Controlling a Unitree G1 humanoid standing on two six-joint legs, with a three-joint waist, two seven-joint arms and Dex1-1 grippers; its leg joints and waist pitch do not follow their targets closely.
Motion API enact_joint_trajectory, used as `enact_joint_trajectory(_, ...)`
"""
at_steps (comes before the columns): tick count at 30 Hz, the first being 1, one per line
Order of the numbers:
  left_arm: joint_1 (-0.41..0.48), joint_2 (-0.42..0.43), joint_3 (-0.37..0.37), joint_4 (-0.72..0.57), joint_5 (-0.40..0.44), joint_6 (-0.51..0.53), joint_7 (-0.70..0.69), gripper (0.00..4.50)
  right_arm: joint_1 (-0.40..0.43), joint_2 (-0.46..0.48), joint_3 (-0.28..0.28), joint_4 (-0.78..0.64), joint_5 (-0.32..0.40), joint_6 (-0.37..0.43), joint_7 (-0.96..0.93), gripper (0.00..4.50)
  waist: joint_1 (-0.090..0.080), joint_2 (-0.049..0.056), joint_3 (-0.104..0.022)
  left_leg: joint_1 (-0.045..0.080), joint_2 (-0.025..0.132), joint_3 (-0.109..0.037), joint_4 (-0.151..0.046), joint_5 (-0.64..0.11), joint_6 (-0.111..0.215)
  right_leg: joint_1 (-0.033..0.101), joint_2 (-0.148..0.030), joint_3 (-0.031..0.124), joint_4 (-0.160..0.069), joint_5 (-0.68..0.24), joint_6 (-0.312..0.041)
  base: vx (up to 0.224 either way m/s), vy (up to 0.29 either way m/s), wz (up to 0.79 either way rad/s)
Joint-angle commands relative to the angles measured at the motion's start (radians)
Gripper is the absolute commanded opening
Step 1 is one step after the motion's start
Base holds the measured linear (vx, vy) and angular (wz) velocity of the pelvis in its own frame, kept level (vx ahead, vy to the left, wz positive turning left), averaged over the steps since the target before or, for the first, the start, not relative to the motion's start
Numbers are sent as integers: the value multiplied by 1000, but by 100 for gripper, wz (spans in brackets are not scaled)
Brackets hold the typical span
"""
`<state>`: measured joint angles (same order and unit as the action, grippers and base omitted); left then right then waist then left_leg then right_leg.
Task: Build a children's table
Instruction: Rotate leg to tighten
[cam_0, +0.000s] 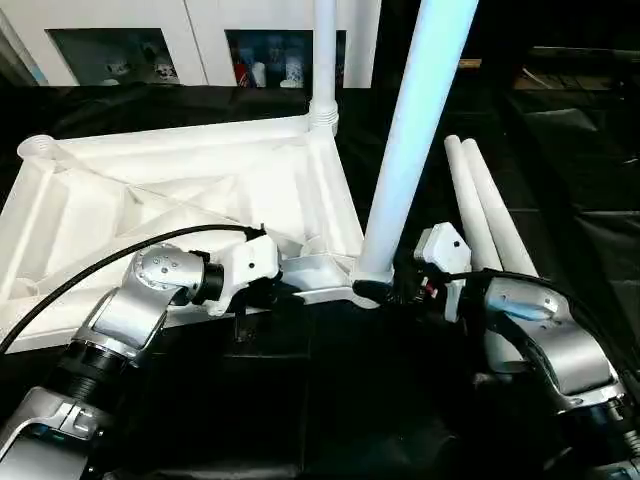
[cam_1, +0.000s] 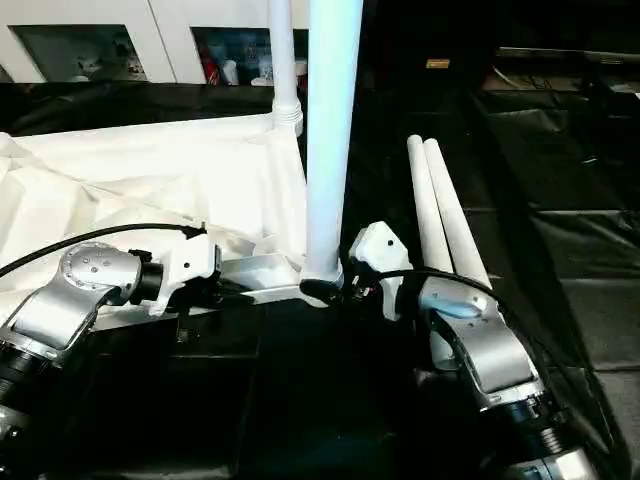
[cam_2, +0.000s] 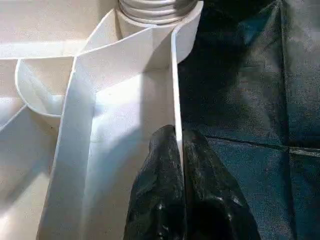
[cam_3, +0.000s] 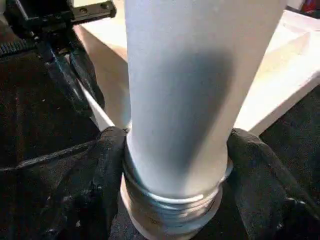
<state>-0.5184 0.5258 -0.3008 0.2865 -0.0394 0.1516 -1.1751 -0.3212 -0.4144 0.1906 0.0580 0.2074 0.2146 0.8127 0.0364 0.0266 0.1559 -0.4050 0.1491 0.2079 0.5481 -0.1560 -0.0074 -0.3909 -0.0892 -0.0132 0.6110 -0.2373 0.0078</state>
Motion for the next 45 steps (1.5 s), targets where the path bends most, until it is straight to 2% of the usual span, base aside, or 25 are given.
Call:
enact_joint_trajectory(1,23,-30,-3,42,16,27,77,0,15,22,3,33,-16,3,-38,267,-4,-20,-35,31,84,-42,-78,-274,30,2,-70,44,-99,-323,-189,0,0,0)
enact_joint_trajectory(4,10,-71,10,67,36,61,162,0,21,76,-12,74,-31,-1,-127,267,-5,-20,-32,36,85,-42,-80,-296,17,-3,-70,46,-104,-352,-182,0,0,0)
enact_joint_trajectory(5,4,-109,22,77,38,87,220,0,21,125,-20,96,-39,3,-198,267,-6,-20,-31,37,84,-41,-80,-310,5,-9,-70,48,-107,-376,-174,0,0,0)
enact_joint_trajectory(6,4,-110,22,77,37,88,222,0,21,127,-21,97,-39,3,-201,267,-6,-20,-30,37,84,-42,-81,-315,0,-10,-70,47,-107,-378,-174,0,0,0)
enact_joint_trajectory(11,-15,-191,20,86,59,168,327,0,-24,275,-51,183,-53,38,-406,267,-12,-20,-31,33,83,-44,-88,-318,-9,-9,-64,45,-102,-328,-159,0,0,0)
enact_joint_trajectory(13,-37,-246,32,103,69,216,404,0,-62,350,-73,248,-70,55,-518,267,-20,-18,-30,33,79,-48,-91,-337,-35,-9,-68,43,-104,-372,-157,0,0,0)
enact_joint_trajectory(14,-47,-265,36,110,72,222,423,0,-76,368,-76,269,-75,59,-543,266,-20,-22,-31,33,80,-47,-92,-330,-33,-8,-68,43,-106,-363,-153,0,0,0)
enact_joint_trajectory(15,-64,-295,43,122,78,228,459,0,-98,395,-73,302,-91,67,-586,266,-18,-18,-33,37,82,-44,-92,-309,-28,-8,-65,44,-105,-310,-153,0,0,0)
enact_joint_trajectory(16,-65,-296,43,122,79,229,460,0,-99,396,-73,304,-92,67,-587,266,-17,-19,-34,39,80,-39,-89,-289,-18,-9,-61,45,-104,-248,-155,0,0,0)
enact_joint_trajectory(18,-72,-319,35,120,94,227,480,0,-115,430,-71,329,-101,73,-613,266,-15,-21,-35,37,79,-37,-88,-267,-2,-6,-60,45,-101,-200,-155,0,0,0)
enact_joint_trajectory(19,-68,-320,28,113,96,227,473,0,-115,436,-66,328,-101,76,-604,266,-15,-26,-38,35,79,-36,-85,-259,9,-2,-62,45,-100,-184,-155,0,0,0)
enact_joint_trajectory(22,-51,-310,15,86,98,226,453,0,-100,440,-60,305,-84,73,-568,266,-13,-26,-39,34,81,-35,-84,-243,29,0,-61,44,-98,-158,-153,0,0,0)
enact_joint_trajectory(23,-46,-308,16,77,102,231,450,0,-96,448,-70,300,-74,68,-563,322,-14,-27,-39,33,81,-35,-84,-245,31,0,-61,44,-98,-161,-152,0,0,0)
enact_joint_trajectory(25,-31,-294,18,56,107,237,438,0,-93,437,-67,284,-96,51,-566,336,-14,-27,-42,33,81,-35,-83,-242,32,1,-60,43,-98,-164,-154,0,0,0)
enact_joint_trajectory(27,-23,-284,20,45,109,237,432,0,-94,424,-58,275,-107,44,-554,342,-15,-27,-44,31,80,-35,-81,-217,42,4,-59,42,-94,-128,-160,0,0,0)
enact_joint_trajectory(29,-11,-262,20,28,111,226,418,0,-93,401,-54,247,-116,43,-549,372,-14,-28,-48,27,79,-33,-76,-170,64,10,-58,40,-88,-71,-172,0,0,0)
enact_joint_trajectory(31,11,-224,29,-8,106,228,391,0,-85,341,-56,174,-118,46,-504,380,-14,-28,-51,27,78,-34,-72,-145,74,14,-57,37,-84,-41,-180,0,0,0)
enact_joint_trajectory(33,26,-196,32,-30,108,218,369,0,-75,293,-72,110,-92,66,-446,380,-13,-30,-54,24,77,-32,-64,-87,105,22,-54,37,-74,67,-188,0,0,0)
enact_joint_trajectory(34,37,-179,35,-45,105,206,352,0,-67,258,-79,73,-73,74,-404,380,-12,-25,-58,25,76,-31,-60,-63,122,23,-54,36,-68,121,-199,0,0,0)
enact_joint_trajectory(35,42,-172,38,-53,102,204,346,0,-64,239,-82,55,-64,78,-381,380,-13,-29,-61,23,74,-29,-53,-41,137,25,-52,36,-61,186,-208,0,0,0)
enact_joint_trajectory(37,64,-141,48,-87,81,164,297,0,-46,162,-82,-5,-43,81,-280,380,-14,-26,-60,21,74,-28,-51,-22,149,25,-52,35,-58,234,-221,0,0,0)
enact_joint_trajectory(38,64,-141,48,-87,81,164,297,0,-46,162,-82,-5,-43,81,-280,380,-15,-30,-61,20,73,-28,-46,-17,161,31,-51,35,-54,267,-223,0,0,0)
enact_joint_trajectory(39,79,-120,51,-111,69,162,268,0,-31,112,-78,-41,-27,83,-209,380,-16,-28,-61,20,73,-27,-46,-12,168,31,-51,33,-52,287,-234,0,0,0)
enact_joint_trajectory(43,119,-48,37,-157,25,93,137,0,0,3,-60,-93,-3,57,-57,380,-16,-28,-60,23,77,-26,-44,-19,173,31,-48,31,-50,271,-250,0,0,0)
enact_joint_trajectory(45,136,-21,37,-183,-9,97,79,0,11,-36,-53,-112,12,57,-3,380,-15,-25,-59,26,80,-25,-43,-18,171,30,-48,32,-49,246,-265,0,0,0)
